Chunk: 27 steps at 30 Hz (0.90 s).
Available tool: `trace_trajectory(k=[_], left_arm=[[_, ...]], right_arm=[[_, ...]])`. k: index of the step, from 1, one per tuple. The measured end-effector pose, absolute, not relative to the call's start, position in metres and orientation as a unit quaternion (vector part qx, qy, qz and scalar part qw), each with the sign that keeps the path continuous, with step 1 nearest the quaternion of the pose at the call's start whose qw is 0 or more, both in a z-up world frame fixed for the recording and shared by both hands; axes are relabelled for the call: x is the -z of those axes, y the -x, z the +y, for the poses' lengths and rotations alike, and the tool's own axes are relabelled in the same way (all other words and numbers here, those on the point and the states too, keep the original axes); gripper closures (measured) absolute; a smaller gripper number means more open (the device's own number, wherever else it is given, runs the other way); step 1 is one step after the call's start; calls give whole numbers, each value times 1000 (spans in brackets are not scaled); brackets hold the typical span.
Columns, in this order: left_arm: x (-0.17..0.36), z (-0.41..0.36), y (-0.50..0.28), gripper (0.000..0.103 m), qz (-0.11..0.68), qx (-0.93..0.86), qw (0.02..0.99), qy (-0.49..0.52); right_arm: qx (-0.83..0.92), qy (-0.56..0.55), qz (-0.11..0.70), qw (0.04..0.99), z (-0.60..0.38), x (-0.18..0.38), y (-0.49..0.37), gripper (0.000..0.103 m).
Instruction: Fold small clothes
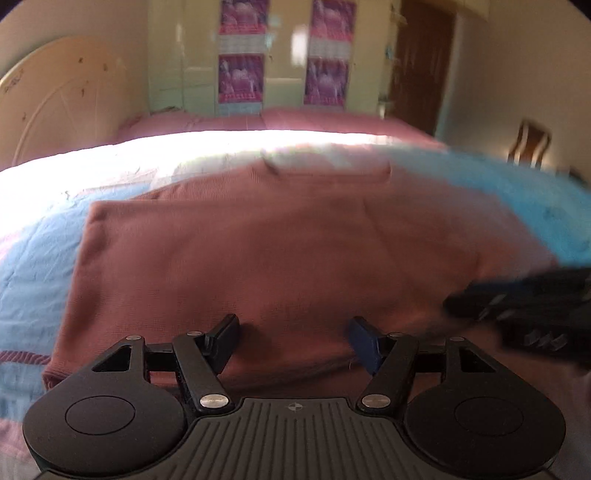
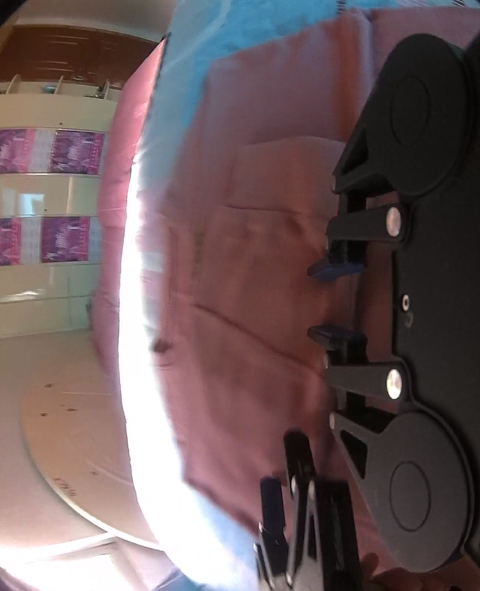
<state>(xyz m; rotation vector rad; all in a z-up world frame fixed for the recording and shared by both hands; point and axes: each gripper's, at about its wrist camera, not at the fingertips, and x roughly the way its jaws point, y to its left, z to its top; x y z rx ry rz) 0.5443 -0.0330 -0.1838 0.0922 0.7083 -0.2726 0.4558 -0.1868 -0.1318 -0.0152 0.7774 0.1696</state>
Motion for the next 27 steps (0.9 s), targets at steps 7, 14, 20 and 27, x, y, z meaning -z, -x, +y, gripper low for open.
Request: trace_trajectory(k=[7,14,20,27], left_arm=[[180,31,-526,37,343,75,935,-42],[180,49,-527,37,345,61,936,-33],[187,55,-513,37,345,53,937,-26],[175,59,-508,37,343,48,938,-20]], right_arm=[[-62,-26,387,919,-227,122,-451,103],[-6,-7,385,923,-227,123,-450,69],[0,-6,383,924,-237,122,-446,73],[-5,-28,383,923,-249,119,-443,71]])
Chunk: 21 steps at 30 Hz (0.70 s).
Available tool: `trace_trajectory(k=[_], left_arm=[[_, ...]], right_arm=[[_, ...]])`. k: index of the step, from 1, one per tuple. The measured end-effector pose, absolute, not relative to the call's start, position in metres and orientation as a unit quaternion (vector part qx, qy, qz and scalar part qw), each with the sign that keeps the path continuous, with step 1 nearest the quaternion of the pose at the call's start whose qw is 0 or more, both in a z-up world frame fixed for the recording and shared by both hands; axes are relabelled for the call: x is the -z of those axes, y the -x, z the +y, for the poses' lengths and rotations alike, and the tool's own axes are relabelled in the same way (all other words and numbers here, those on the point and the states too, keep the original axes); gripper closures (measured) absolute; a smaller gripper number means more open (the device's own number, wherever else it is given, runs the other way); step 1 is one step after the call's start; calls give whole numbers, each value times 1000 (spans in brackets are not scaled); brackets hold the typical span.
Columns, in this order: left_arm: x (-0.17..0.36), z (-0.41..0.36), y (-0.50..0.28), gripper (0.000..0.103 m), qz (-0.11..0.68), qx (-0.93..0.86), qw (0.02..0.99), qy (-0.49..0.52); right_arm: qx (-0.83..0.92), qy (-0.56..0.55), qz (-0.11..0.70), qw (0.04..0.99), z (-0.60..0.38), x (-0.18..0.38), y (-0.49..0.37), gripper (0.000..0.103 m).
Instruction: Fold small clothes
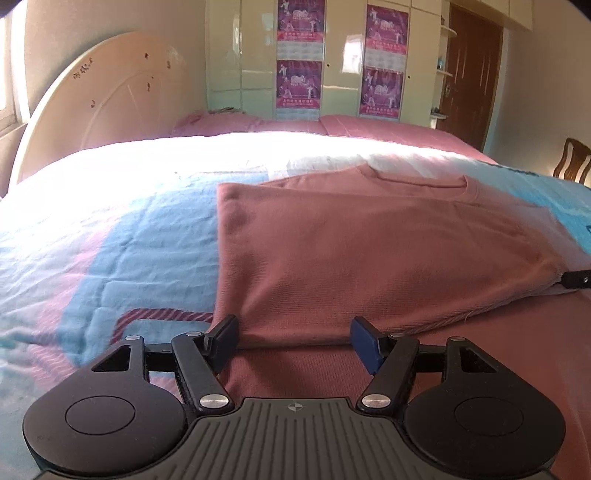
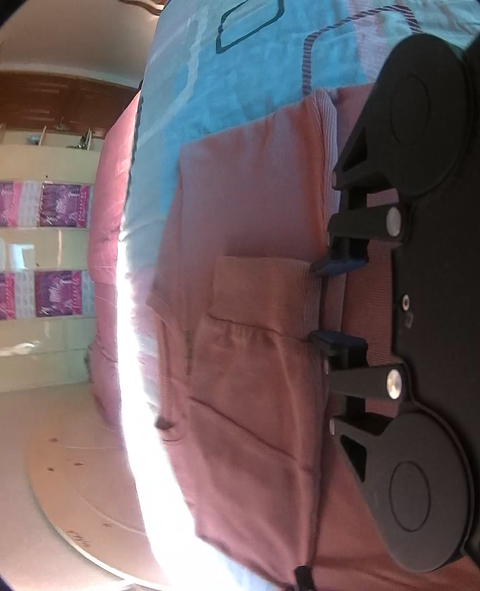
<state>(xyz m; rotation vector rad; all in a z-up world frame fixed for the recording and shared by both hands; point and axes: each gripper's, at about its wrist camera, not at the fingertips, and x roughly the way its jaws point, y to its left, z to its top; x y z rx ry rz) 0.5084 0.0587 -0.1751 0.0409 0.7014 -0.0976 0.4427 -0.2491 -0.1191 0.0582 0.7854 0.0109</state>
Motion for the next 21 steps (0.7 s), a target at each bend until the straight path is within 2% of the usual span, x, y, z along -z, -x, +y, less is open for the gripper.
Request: trace_trajectory(k=[1,2,3,5,11,13,14,15,21], left_arm=[[175,61,-504,36,346,44,937,-24],[175,63,-499,27,352,41,935,-28],[175,66,-494,14,359,38,932,-31],[176,72,-477,9,362,26,931,-38],[173,87,-427,10,388,35,921,-5],[174,94,-407,20,397,43,916,24],[176,96,-400,32,404,42,913,35],[177,98,-393,35,411,40,910,44],[182,113,-346,35,429,63,891,136]], right_arm=[[-7,-37,379,925,-254,116,-440,70],[-7,-47,378,925,-260,114,-436,70],[-7,-57,378,924,-268,112,-432,70],[-6,-74,375,924,-285,108,-421,69],[13,-119,381,917,-351,99,-370,65],[19,-141,384,912,-374,99,-348,62],[18,-154,390,908,-386,101,-336,62],[20,-164,394,904,-394,103,-326,62],[-31,-273,426,862,-433,127,-264,61]])
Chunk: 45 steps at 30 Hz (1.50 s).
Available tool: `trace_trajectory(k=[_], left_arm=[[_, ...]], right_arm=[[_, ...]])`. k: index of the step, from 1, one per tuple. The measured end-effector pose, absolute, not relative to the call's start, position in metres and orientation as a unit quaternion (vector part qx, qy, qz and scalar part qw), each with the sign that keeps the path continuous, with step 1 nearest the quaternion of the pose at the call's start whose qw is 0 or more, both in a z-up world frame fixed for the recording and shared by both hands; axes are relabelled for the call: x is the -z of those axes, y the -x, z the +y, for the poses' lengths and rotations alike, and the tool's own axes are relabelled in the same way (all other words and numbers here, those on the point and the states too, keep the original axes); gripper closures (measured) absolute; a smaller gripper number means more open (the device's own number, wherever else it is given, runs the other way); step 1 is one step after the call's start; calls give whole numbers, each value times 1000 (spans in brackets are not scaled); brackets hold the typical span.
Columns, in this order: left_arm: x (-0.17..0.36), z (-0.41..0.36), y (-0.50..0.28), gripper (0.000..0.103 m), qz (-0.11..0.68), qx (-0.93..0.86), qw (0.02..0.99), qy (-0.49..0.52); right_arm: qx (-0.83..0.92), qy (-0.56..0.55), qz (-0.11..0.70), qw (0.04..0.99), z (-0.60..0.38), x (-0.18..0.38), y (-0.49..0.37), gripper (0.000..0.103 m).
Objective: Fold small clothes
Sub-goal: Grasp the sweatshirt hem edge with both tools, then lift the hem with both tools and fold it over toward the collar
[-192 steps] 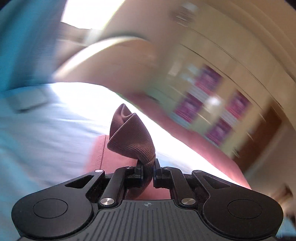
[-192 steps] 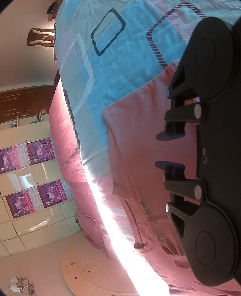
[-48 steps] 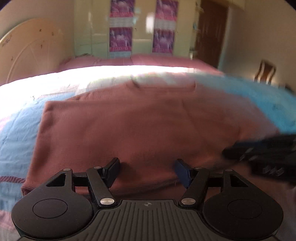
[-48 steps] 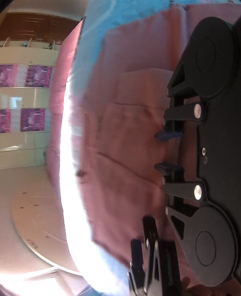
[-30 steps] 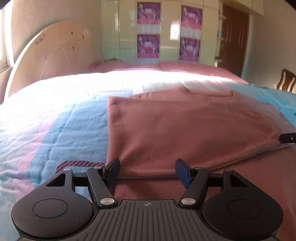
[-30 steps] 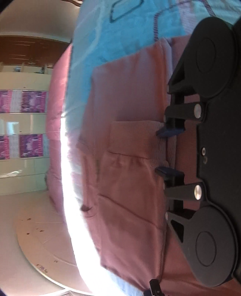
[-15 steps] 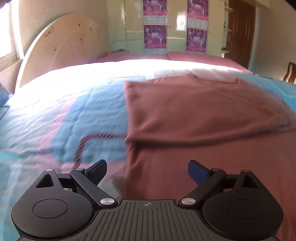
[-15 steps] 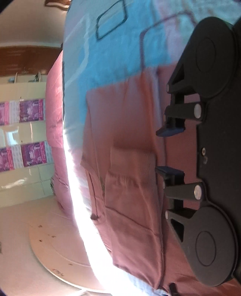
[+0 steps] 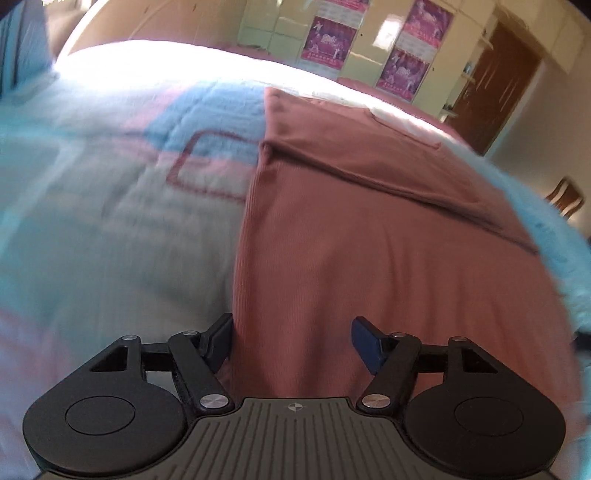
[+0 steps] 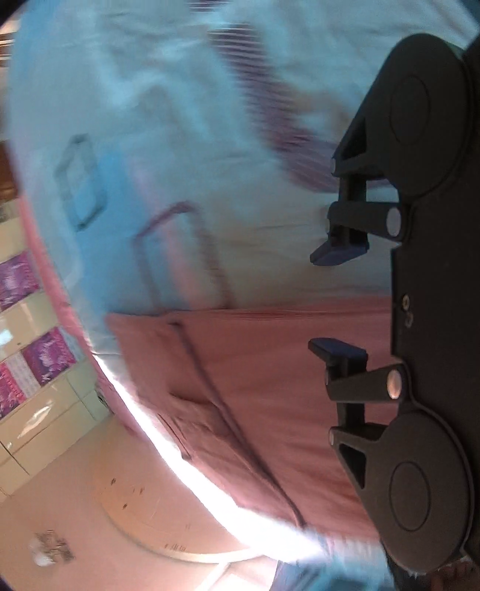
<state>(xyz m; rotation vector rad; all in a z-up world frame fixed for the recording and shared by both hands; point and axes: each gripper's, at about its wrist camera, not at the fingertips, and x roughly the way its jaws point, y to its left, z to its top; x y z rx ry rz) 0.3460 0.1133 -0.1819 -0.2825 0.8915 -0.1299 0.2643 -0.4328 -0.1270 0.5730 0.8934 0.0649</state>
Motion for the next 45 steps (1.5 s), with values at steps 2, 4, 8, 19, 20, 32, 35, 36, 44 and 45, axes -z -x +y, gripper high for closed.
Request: trace_trajectory(k=[2,4,8,19,20,32,35,36,44,45], left_arm=[[184,122,-331,35,430,74,882,176],[187,130,-315,35,430,84,874,213],[197,138,-286,35,419,99,863,265],[218,135,-267,48,393,118,848,334],[219,132,-268,64,397,112,851,325],[226,142,-257,98,367,63,874,310],[226,141,-260,98,367,62,875,311],[226,141,-261,98,367,61,873,315],[201,145,-264,98,313,80,873,365],[194,146,-269,98,305,83,874,370]], right_arm=[[-49,-297,430,851,-434,134,-246,61],[-70,-323,426,842,-433,140,-226,61],[-105,-356,426,825,-425,145,-196,61],[-139,-410,415,800,-424,155,-185,77],[-139,-414,413,799,-426,157,-185,83],[-144,-376,380,832,-437,155,-169,96],[-143,-387,372,832,-436,158,-167,96],[-144,-387,367,834,-436,155,-166,96],[-152,-370,320,859,-437,118,-186,96],[-154,-368,308,864,-438,107,-194,96]])
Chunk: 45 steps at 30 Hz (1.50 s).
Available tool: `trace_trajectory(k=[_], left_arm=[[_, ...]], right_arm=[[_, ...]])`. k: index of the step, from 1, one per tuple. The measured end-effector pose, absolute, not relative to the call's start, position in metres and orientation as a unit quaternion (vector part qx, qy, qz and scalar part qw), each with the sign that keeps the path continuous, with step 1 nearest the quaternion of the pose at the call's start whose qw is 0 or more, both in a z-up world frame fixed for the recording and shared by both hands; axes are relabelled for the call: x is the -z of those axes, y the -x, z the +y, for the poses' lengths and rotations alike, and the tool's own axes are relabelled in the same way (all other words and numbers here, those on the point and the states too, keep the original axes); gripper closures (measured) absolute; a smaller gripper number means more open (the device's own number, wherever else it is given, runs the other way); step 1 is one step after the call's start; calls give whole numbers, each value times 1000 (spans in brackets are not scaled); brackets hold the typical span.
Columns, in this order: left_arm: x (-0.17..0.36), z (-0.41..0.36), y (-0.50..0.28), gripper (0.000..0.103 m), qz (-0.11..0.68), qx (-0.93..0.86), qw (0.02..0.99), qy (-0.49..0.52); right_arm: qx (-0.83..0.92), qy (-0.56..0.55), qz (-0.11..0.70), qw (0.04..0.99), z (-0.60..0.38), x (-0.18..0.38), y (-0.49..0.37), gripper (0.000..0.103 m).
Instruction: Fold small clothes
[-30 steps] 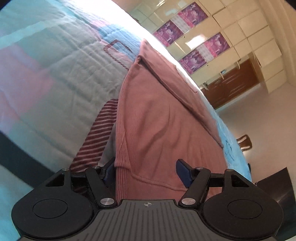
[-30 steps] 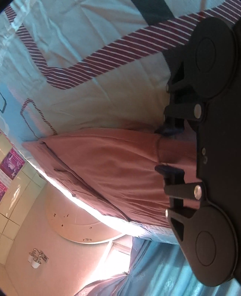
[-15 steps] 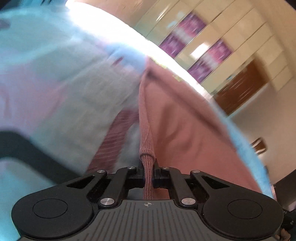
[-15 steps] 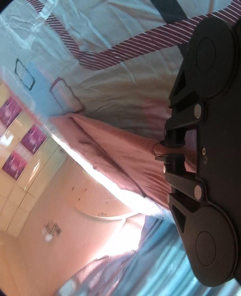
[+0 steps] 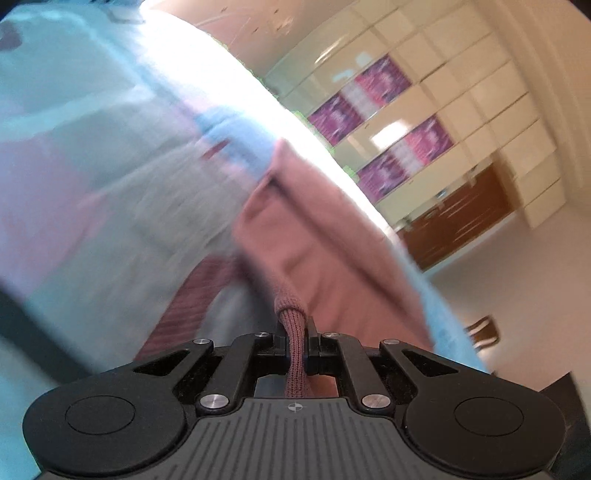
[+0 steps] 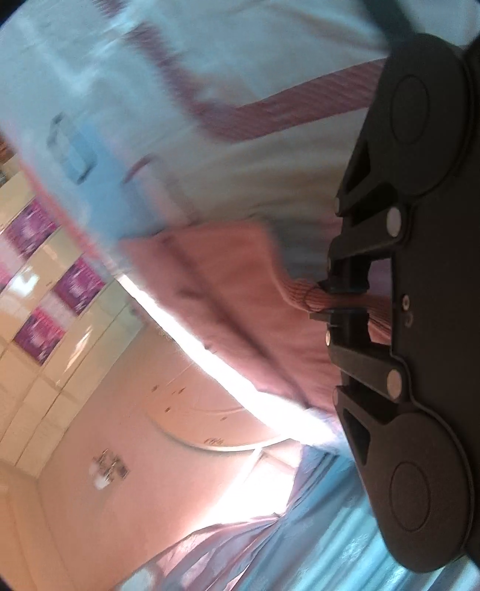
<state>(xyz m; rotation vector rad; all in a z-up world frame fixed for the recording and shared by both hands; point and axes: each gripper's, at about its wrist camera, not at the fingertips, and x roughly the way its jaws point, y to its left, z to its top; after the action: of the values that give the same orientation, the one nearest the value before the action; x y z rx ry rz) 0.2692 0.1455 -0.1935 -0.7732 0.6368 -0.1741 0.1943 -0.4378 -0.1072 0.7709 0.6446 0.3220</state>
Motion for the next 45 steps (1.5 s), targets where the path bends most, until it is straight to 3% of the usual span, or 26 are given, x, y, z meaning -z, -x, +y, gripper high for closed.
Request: trace_trajectory(k=[11,23,25,26,27,28,29,30,33,40,43,44,45], left_arm=[[146,132,-459,98,267,115,871,397],[196,106,-677,98,354,106,862,347],[199,105,-689,98,356,101,864,341],[197,108,-691,96,348,107,864,348],[194,109,-691,84,337,113,866,350],[190,109,-689,73,326,107,877,338],[186,110,-688,52,320,99,887,319],[182,108,-689,43,315,89,897,298],[175,111,-695,42,308,96,909,264],[165,63,-708,42,338,130,932,2],[171,50,-717,42,349,148,925,-32],[173,46,-718,44,349,151,924,-44],[173,42,-717,69,348,153,923,-55]], right_arm=[[-112,-368,289,877,-444,44,-366,96],[-51,-421,365,829,-457,132,-562,95],[-58,-421,363,829,-457,145,-574,89],[-53,-414,358,835,-457,146,-575,75],[-45,-406,349,844,-458,145,-574,52],[-39,-397,341,851,-457,144,-572,38],[-28,-377,325,867,-456,139,-567,30],[-26,-352,312,882,-454,134,-564,41],[-38,-335,301,892,-456,126,-563,52],[-82,-116,349,926,-411,113,-585,56],[-96,-26,369,924,-389,118,-594,57],[-96,-1,373,923,-383,121,-596,59],[-94,14,376,922,-380,123,-599,69]])
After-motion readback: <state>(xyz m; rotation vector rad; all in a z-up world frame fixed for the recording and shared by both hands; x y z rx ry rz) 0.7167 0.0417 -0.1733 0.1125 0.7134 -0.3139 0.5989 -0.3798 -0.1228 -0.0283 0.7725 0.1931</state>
